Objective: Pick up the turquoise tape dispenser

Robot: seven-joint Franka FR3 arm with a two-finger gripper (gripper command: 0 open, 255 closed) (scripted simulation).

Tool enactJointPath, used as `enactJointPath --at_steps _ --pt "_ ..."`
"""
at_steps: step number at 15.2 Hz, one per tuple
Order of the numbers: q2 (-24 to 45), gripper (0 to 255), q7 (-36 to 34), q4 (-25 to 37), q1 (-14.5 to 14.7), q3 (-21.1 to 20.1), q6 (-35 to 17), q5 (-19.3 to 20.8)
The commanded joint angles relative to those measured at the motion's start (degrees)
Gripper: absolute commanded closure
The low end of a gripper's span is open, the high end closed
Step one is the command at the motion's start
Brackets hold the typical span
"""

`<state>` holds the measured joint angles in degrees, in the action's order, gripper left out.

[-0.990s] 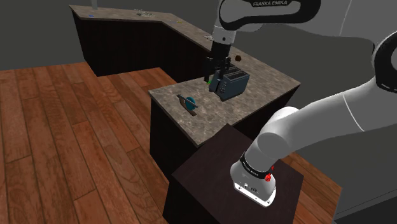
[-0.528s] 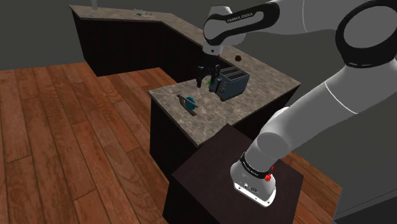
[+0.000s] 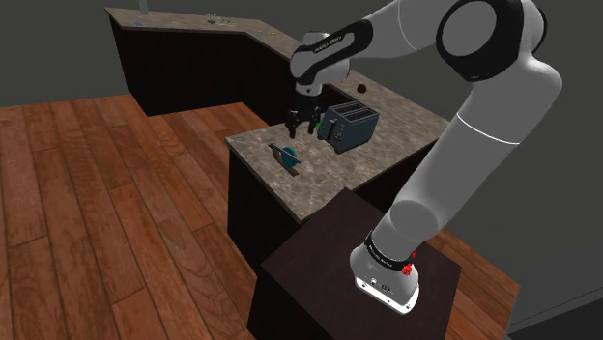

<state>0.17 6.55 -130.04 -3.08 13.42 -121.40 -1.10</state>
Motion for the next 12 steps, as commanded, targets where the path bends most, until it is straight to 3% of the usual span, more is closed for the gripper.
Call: enactJointPath --at_steps 1,12 --pt "5.01 0 1.84 2.33 -0.51 0.48 -2.47 -0.96" --pt "30.07 0 8.19 21.39 -4.71 -0.42 -7.51 -5.84"
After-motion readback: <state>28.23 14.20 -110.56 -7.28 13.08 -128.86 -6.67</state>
